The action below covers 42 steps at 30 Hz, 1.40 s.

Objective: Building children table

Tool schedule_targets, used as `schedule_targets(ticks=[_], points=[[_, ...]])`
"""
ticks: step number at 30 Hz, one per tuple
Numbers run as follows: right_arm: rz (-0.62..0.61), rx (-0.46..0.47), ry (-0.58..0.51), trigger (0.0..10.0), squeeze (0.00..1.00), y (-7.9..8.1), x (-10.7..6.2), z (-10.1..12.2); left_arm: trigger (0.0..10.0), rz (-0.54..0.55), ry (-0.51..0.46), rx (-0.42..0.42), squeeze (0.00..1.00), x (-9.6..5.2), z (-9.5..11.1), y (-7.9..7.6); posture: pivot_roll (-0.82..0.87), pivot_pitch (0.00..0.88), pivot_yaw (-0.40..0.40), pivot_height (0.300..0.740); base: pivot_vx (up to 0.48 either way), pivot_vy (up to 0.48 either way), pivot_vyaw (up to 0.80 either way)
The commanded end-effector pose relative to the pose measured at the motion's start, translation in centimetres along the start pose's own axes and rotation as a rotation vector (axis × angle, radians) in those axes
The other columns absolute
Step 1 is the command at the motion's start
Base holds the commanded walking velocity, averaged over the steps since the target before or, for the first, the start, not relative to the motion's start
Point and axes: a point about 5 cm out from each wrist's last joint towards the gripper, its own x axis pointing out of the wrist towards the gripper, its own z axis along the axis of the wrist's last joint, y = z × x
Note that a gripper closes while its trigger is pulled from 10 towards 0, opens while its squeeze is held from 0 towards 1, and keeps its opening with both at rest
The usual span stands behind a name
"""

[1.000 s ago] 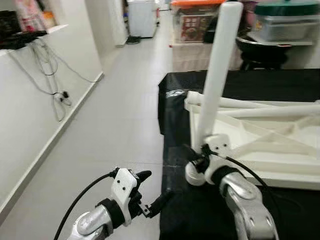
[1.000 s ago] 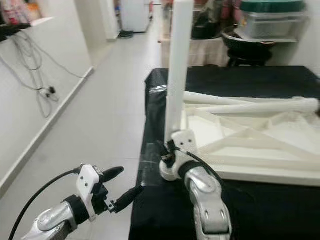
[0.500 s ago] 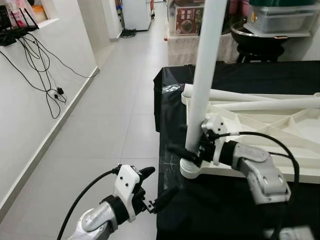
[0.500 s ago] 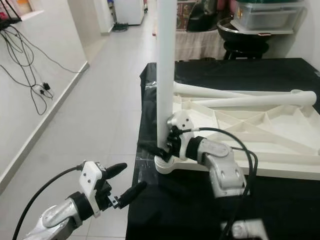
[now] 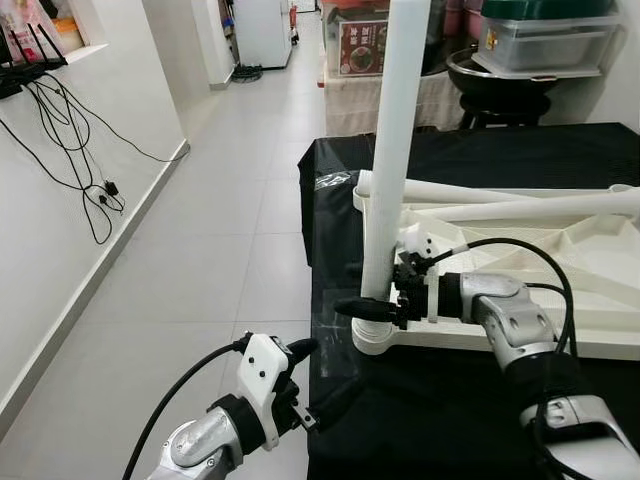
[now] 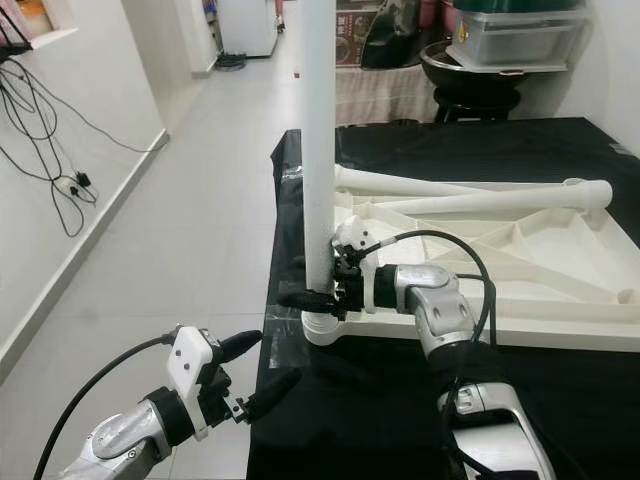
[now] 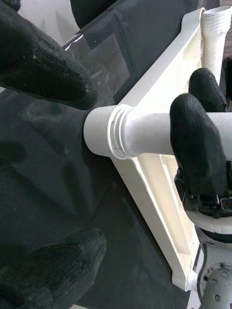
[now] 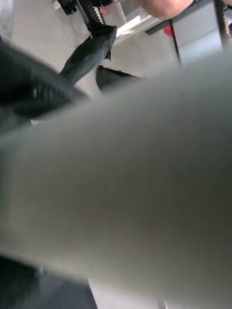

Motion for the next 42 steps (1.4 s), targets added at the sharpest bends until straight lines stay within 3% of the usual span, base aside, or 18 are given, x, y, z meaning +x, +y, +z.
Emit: schedule_targets(ticks=[1,12,13,14,15,17,18,20,27,28,31,32,35,36,37,40,41,42], points=[[0.061,0.007,0.013,0.0,0.0,0.4,0.8,-0.5,10.0,-0.005,0.023,-0.001,0.0,-0.1,-0.4,-0.2,-0.04,0.107,0.045,0.74,0.0,0.0,0.0],[-0.034,-0.042,0.009,0.0,0.0,-0.6,-0.1,-0.4,10.0,-0.005,0.021,-0.002,0.0,-0.1,-0.3,-0.1,-0.05,0.11,0.041,0.74,0.0,0.0,0.0],[-0.159,-0.052,0.004,0.0,0.0,-1.0,-0.3,-0.5,10.0,-0.002,0.019,-0.004,0.0,-0.2,-0.3,-0.1,-0.06,0.12,0.028,0.74,0.0,0.0,0.0],[-0.504,-0.036,-0.002,0.0,0.0,-1.2,-0.5,-1.6,10.0,0.003,0.017,-0.004,0.0,-0.4,-0.2,0.1,-0.07,0.132,0.029,0.74,0.0,0.0,0.0],[-0.504,-0.036,-0.002,0.0,0.0,-1.2,-0.5,-1.6,10.0,0.003,0.017,-0.004,0.0,-0.4,-0.2,0.1,-0.07,0.132,0.029,0.74,0.0,0.0,0.0],[-1.035,0.045,-0.038,0.0,0.0,1.9,-1.9,-4.2,10.0,0.014,0.011,-0.011,0.0,-0.6,0.0,0.5,-0.08,0.151,0.048,0.74,0.0,0.0,0.0],[-1.035,0.045,-0.038,0.0,0.0,1.9,-1.9,-4.2,10.0,0.014,0.011,-0.011,0.0,-0.6,0.0,0.5,-0.08,0.151,0.048,0.74,0.0,0.0,0.0],[-0.981,0.007,0.009,0.0,0.0,4.9,-0.1,-5.1,10.0,0.006,0.013,-0.021,0.0,-0.5,-0.1,0.8,-0.11,0.138,0.073,0.74,0.0,0.0,0.0],[-0.895,-0.003,-0.008,0.0,0.0,3.7,0.9,-4.7,10.0,0.006,0.017,-0.028,0.0,-0.2,-0.2,0.8,-0.09,0.134,0.065,0.74,0.0,0.0,0.0],[-0.869,-0.008,-0.048,10.0,0.0,3.4,1.3,-4.2,10.0,0.022,0.012,-0.026,0.0,-0.2,-0.2,0.8,-0.08,0.131,0.06,0.74,0.0,0.0,0.0],[-0.835,-0.022,-0.12,10.0,0.0,3.2,1.7,-2.7,10.0,0.04,0.006,-0.025,0.0,-0.3,-0.2,1.0,-0.08,0.129,0.057,0.74,0.0,0.0,0.0],[-0.736,-0.023,-0.162,10.0,1.0,3.5,2.2,-1.6,10.0,0.041,0.005,-0.025,0.0,-0.3,-0.2,1.0,-0.08,0.128,0.054,0.74,0.0,0.0,0.0],[-0.667,-0.024,-0.184,10.0,1.0,3.8,2.5,-0.9,10.0,0.039,0.006,-0.026,0.0,-0.3,-0.2,1.0,-0.08,0.128,0.054,0.74,0.0,0.0,0.0],[-0.475,-0.048,-0.198,10.0,1.0,3.7,2.7,0.3,10.0,0.032,0.008,-0.027,0.0,-0.3,-0.2,1.1,-0.07,0.125,0.052,0.74,0.0,0.0,0.0],[-0.368,-0.111,-0.17,10.0,0.88,3.6,2.5,0.7,10.0,0.028,0.009,-0.028,0.0,-0.2,-0.2,1.1,-0.07,0.122,0.05,0.74,0.0,0.0,0.0],[-0.296,-0.155,-0.146,10.0,0.88,3.6,2.4,0.9,10.0,0.026,0.01,-0.028,0.0,-0.2,-0.2,1.0,-0.07,0.122,0.05,0.74,0.0,0.0,0.0],[-0.196,-0.2,-0.11,10.0,0.0,3.7,2.2,1.0,10.0,0.025,0.01,-0.028,0.0,-0.1,-0.2,1.0,-0.07,0.121,0.049,0.74,0.0,0.0,0.0],[-0.196,-0.2,-0.11,10.0,0.0,3.7,2.2,1.0,10.0,0.025,0.01,-0.028,0.0,-0.1,-0.2,1.0,-0.07,0.121,0.049,0.74,0.0,0.0,0.0]])
